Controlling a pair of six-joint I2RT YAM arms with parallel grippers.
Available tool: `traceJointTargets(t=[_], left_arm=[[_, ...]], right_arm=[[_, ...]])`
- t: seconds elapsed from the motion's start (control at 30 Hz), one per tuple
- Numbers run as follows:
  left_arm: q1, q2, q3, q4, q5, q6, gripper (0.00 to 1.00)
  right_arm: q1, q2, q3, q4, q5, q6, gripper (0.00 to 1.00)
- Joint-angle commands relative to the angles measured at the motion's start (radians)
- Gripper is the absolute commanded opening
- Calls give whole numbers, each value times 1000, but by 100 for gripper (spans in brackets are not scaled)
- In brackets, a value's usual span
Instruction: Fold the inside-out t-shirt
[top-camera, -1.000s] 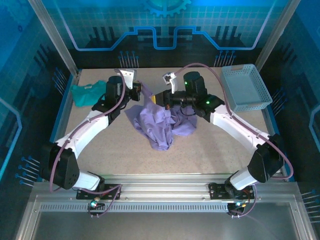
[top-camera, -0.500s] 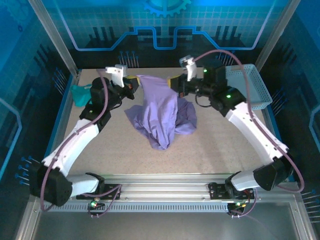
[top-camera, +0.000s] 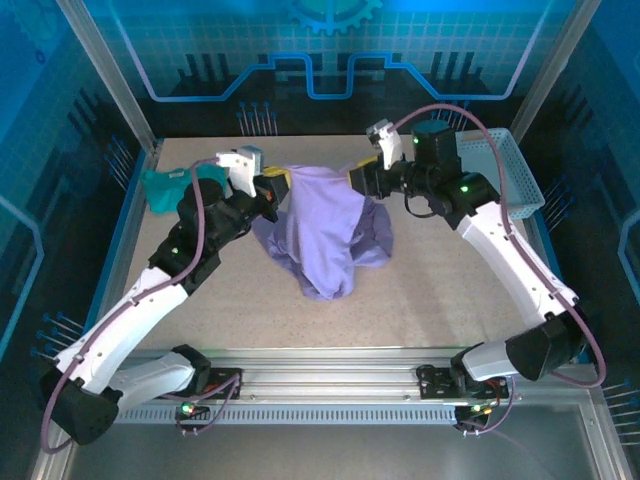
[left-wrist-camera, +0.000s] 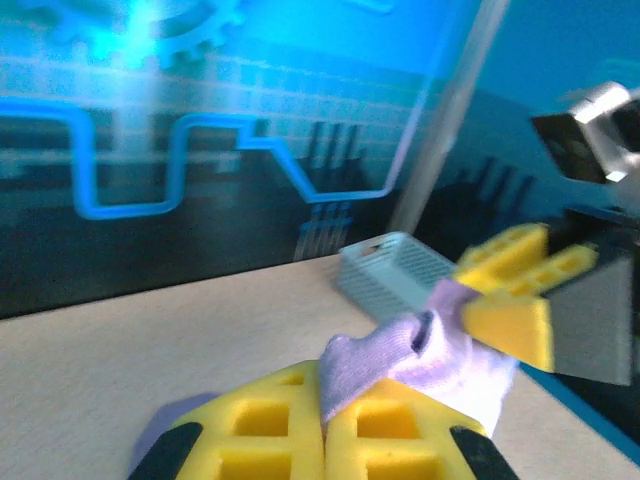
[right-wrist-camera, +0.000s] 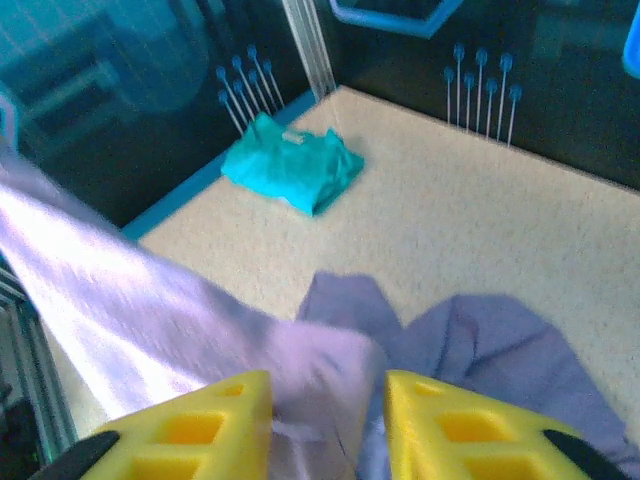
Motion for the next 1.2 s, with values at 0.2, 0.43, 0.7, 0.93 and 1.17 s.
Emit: traceJointTargets(t=[0.2,0.43,0.7,0.93,1.17], left_arm=[[14,-167,-204,-111,-248,9,0],[39,-203,-200,-143,-230,-30,0],[51,-199,-175,-125,-253,-42,0],[113,-154,-57,-34,-252,-44,0],[196,-126,99,93,-138,-8,0]], right_arm=[[-75,155,-140,1,293,84,61],[45,438,-27,-111,339,31,68],[59,545,-30,-129,275,57,38],[3,290,34,-82,301,33,0],[1,12,152,-39,291,-58,0]])
